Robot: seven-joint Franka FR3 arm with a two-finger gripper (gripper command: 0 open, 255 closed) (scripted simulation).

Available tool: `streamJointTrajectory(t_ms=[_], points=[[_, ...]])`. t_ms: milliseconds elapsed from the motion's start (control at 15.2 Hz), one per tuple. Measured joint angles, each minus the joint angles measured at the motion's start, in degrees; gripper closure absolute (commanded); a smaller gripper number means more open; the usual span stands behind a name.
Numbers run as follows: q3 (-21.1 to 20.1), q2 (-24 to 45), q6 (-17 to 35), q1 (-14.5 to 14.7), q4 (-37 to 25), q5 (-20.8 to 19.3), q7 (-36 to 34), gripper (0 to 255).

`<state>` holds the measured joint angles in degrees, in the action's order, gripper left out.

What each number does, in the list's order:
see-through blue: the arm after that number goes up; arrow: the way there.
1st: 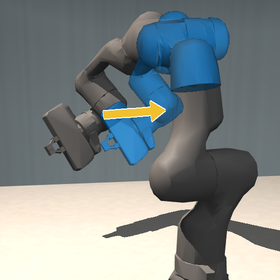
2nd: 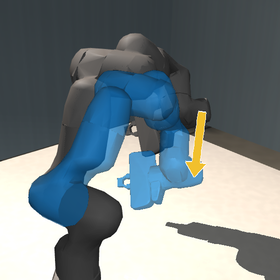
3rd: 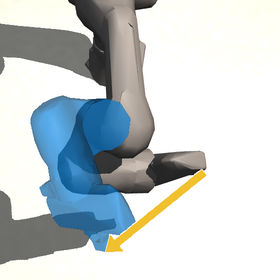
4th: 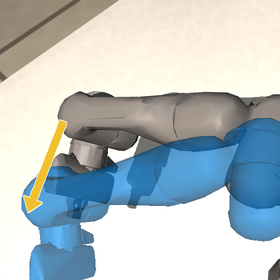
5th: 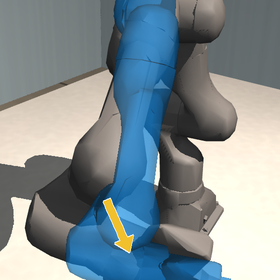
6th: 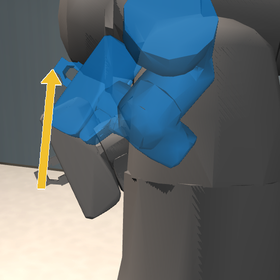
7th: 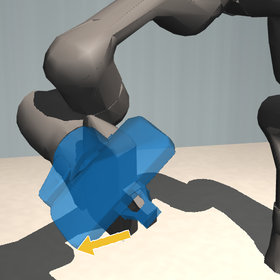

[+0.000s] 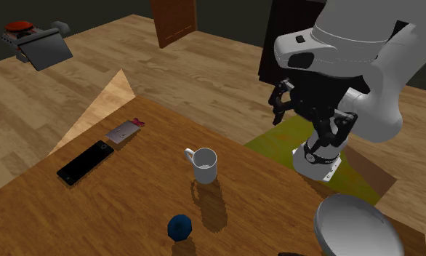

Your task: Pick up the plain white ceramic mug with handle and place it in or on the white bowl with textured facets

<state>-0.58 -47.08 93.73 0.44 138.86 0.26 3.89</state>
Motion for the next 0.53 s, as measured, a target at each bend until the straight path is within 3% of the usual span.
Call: streamJointTrajectory(t_ms=[264,528], points=[[1.6,1.8,3.5,-0.8,1.5,-1.1,1.4,0],[3.9,6.6,11.3,-2.0,4.1,-2.5,3.2,0]])
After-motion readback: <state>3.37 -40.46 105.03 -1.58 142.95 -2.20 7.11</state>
